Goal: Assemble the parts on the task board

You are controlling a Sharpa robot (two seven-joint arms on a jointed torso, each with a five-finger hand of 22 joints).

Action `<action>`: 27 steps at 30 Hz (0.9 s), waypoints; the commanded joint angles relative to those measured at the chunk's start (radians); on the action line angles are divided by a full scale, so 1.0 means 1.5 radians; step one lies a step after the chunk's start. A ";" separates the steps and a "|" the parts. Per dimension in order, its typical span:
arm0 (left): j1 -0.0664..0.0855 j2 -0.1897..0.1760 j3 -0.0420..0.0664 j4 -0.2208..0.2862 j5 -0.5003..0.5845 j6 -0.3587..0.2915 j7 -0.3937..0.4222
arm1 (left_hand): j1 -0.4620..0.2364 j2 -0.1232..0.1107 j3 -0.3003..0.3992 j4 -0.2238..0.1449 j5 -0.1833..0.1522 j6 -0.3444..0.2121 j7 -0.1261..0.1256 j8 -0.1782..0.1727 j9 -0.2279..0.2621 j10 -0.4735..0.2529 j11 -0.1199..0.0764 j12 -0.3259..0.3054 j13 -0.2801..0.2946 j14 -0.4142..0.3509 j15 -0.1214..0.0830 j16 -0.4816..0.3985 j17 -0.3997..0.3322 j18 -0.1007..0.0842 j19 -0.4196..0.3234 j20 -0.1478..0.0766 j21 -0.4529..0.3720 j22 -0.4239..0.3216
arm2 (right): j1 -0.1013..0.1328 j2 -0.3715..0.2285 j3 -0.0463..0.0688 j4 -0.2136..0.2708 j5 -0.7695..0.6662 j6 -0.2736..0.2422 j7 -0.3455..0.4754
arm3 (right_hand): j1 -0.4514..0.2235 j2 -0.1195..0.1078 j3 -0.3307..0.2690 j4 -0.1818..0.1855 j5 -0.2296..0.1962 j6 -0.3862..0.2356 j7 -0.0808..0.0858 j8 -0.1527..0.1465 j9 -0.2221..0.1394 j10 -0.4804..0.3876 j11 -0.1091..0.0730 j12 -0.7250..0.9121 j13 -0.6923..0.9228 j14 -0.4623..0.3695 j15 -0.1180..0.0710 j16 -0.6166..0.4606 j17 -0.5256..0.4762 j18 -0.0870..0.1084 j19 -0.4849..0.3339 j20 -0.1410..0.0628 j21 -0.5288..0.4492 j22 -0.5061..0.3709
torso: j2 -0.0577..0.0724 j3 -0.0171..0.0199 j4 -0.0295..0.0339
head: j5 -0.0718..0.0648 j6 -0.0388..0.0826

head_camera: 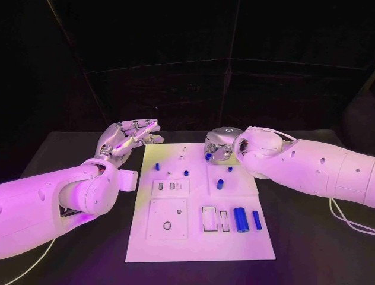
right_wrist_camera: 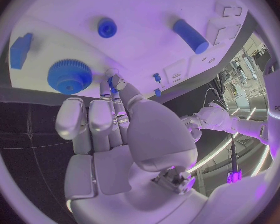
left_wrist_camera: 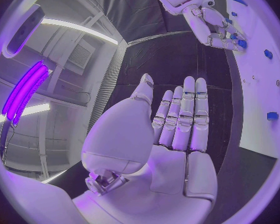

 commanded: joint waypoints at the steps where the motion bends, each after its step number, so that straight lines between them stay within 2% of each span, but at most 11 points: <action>1: 0.001 -0.001 0.001 0.000 -0.005 0.009 0.002 | 0.007 0.001 -0.001 -0.005 0.002 0.003 0.003 -0.003 -0.001 0.000 0.002 -0.003 -0.001 0.002 0.001 -0.005 0.001 0.004 0.006 -0.001 -0.004 -0.001 | 0.002 0.002 0.001 0.007 0.010 -0.081 0.001 | -0.015 0.001 0.014 0.002 -0.005 0.006 0.000 -0.001 0.003 0.005 -0.001 -0.003 0.000 0.010 -0.005 0.005 -0.002 -0.006 0.003 0.000 0.003 0.002 | 0.000 -0.0008 0.0010 | 0.001 0.004; 8: 0.002 0.001 0.001 -0.002 -0.005 0.011 0.002 | 0.008 0.002 -0.001 -0.005 0.002 0.003 0.003 -0.003 -0.001 0.000 0.002 -0.004 -0.001 0.002 0.001 -0.005 0.001 0.004 0.006 -0.001 -0.005 -0.001 | 0.002 0.023 0.002 -0.010 0.013 -0.109 -0.004 | -0.028 -0.009 0.039 0.003 -0.010 0.006 0.001 -0.007 0.002 0.004 0.000 -0.008 -0.001 0.009 -0.004 0.007 -0.004 -0.006 0.003 0.000 0.005 0.004 | 0.003 0.0005 0.0023 | 0.003 0.009; 12: 0.002 0.002 0.001 -0.002 -0.005 0.012 0.002 | 0.008 0.002 -0.001 -0.005 0.002 0.003 0.003 -0.003 -0.001 0.000 0.002 -0.004 -0.001 0.002 0.001 -0.005 0.001 0.004 0.006 -0.001 -0.005 -0.001 | 0.002 0.042 0.002 -0.031 0.016 -0.114 0.000 | -0.032 -0.013 0.049 0.003 -0.011 0.005 0.002 -0.008 0.002 0.003 0.000 -0.009 -0.001 0.009 -0.004 0.008 -0.005 -0.007 0.003 0.000 0.005 0.004 | 0.004 -0.0002 0.0034 | 0.005 0.010; 16: 0.002 0.001 0.001 0.001 -0.005 0.012 0.001 | 0.008 0.002 -0.001 -0.005 0.002 0.003 0.003 -0.003 -0.001 0.000 0.002 -0.004 -0.001 0.002 0.001 -0.005 0.001 0.004 0.006 -0.001 -0.005 -0.001 | 0.002 0.059 0.002 -0.049 0.018 -0.115 0.003 | -0.037 -0.018 0.058 0.004 -0.014 0.004 0.002 -0.009 0.002 0.001 0.001 -0.009 -0.002 0.009 -0.003 0.009 -0.006 -0.007 0.003 0.001 0.006 0.006 | 0.008 -0.0009 0.0051 | 0.005 0.014; 20: 0.003 0.002 0.001 0.003 -0.005 0.012 0.001 | 0.008 0.002 -0.001 -0.005 0.002 0.003 0.003 -0.003 -0.001 0.000 0.002 -0.004 -0.001 0.002 0.001 -0.005 0.001 0.004 0.006 -0.001 -0.005 -0.001 | 0.002 0.077 0.002 -0.068 0.020 -0.114 0.006 | -0.041 -0.022 0.066 0.005 -0.019 0.003 0.003 -0.010 0.001 0.000 0.002 -0.009 -0.002 0.009 -0.003 0.010 -0.006 -0.007 0.003 0.001 0.006 0.006 | 0.010 -0.0013 0.0068 | 0.006 0.014; 23: 0.005 0.001 0.001 0.005 -0.005 0.013 0.000 | 0.008 0.002 -0.001 -0.005 0.002 0.003 0.003 -0.003 -0.001 0.000 0.002 -0.004 -0.001 0.002 0.001 -0.005 0.001 0.004 0.006 -0.001 -0.005 -0.001 | 0.002 0.090 0.002 -0.080 0.021 -0.113 0.007 | -0.044 -0.025 0.073 0.006 -0.020 0.001 0.003 -0.011 0.001 -0.002 0.003 -0.009 -0.002 0.008 -0.002 0.011 -0.006 -0.007 0.003 0.002 0.007 0.006 | 0.013 -0.0017 0.0073 | 0.008 0.018; 27: 0.006 0.003 0.001 0.006 -0.005 0.013 0.000 | 0.008 0.003 -0.001 -0.006 0.002 0.003 0.003 -0.004 -0.001 -0.001 0.002 -0.005 -0.001 0.001 0.001 -0.006 0.001 0.004 0.007 0.000 -0.005 -0.002 | 0.002 0.102 0.002 -0.092 0.021 -0.103 0.009 | -0.044 -0.026 0.075 0.006 -0.021 0.001 0.004 -0.011 0.001 -0.003 0.003 -0.009 -0.002 0.008 -0.002 0.011 -0.006 -0.007 0.003 0.002 0.007 0.006 | 0.016 -0.0025 0.0087 | 0.008 0.018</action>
